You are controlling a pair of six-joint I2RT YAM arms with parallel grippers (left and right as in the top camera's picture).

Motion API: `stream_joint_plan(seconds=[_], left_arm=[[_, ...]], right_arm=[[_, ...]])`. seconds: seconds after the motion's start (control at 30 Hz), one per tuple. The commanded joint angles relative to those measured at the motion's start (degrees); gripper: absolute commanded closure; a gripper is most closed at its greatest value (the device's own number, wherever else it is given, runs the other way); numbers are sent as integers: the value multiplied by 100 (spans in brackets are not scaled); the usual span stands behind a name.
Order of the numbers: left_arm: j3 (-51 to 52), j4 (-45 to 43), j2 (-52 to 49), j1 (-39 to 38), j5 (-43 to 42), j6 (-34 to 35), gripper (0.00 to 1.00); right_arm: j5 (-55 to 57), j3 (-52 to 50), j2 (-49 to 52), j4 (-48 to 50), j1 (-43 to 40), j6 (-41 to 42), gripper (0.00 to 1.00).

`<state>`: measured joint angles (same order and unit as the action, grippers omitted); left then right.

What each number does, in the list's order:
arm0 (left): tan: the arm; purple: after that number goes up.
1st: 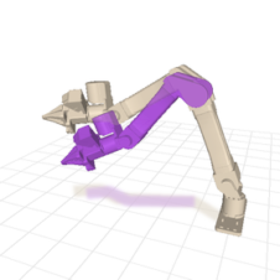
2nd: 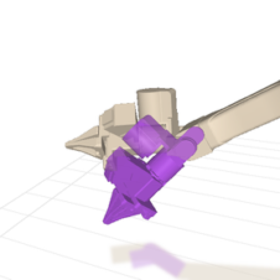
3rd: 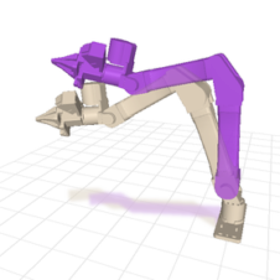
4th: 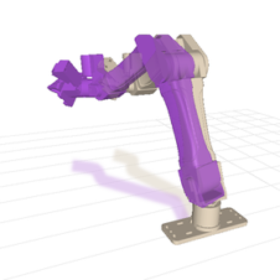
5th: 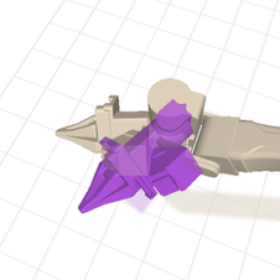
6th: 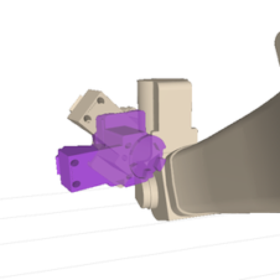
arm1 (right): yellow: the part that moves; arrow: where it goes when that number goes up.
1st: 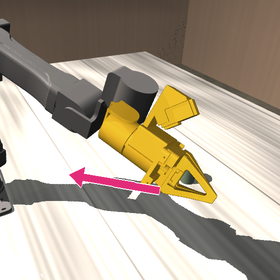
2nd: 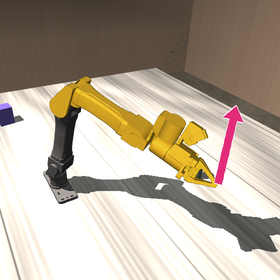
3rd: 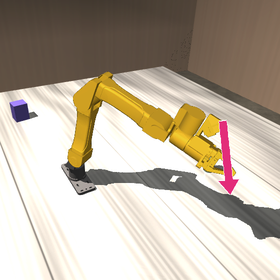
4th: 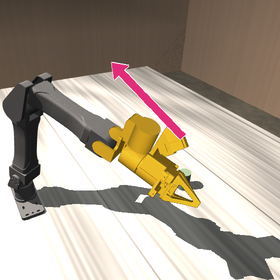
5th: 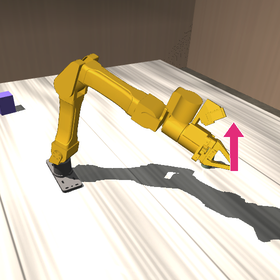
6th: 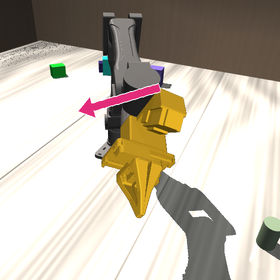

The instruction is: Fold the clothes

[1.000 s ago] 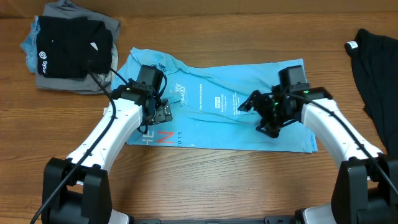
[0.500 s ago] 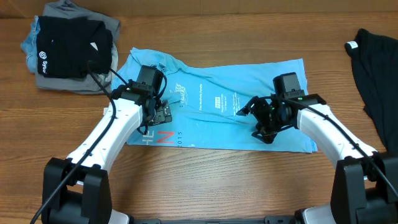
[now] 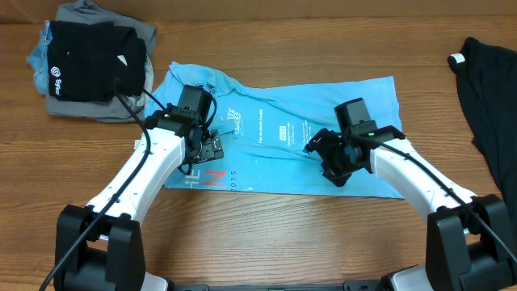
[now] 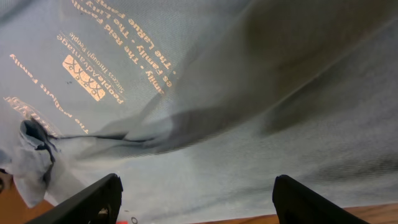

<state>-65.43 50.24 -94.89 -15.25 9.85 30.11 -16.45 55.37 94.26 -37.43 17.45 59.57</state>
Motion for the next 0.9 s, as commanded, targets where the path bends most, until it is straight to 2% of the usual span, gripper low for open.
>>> stream_joint_plan(seconds=[0.0, 0.23, 0.37, 0.67, 0.87], left_arm=[[-61, 37, -61, 33, 59, 122, 0], [-63, 35, -61, 33, 59, 125, 0], [-61, 35, -61, 33, 59, 122, 0], [-63, 46, -61, 33, 63, 122, 0], [-63, 50, -61, 33, 63, 122, 0]], right_arm=[[446, -28, 39, 66, 98, 227, 22], [660, -31, 70, 85, 98, 308, 40], [654, -31, 240, 127, 98, 310, 53], [660, -31, 501, 297, 98, 306, 55], [695, -31, 509, 398, 98, 306, 61]])
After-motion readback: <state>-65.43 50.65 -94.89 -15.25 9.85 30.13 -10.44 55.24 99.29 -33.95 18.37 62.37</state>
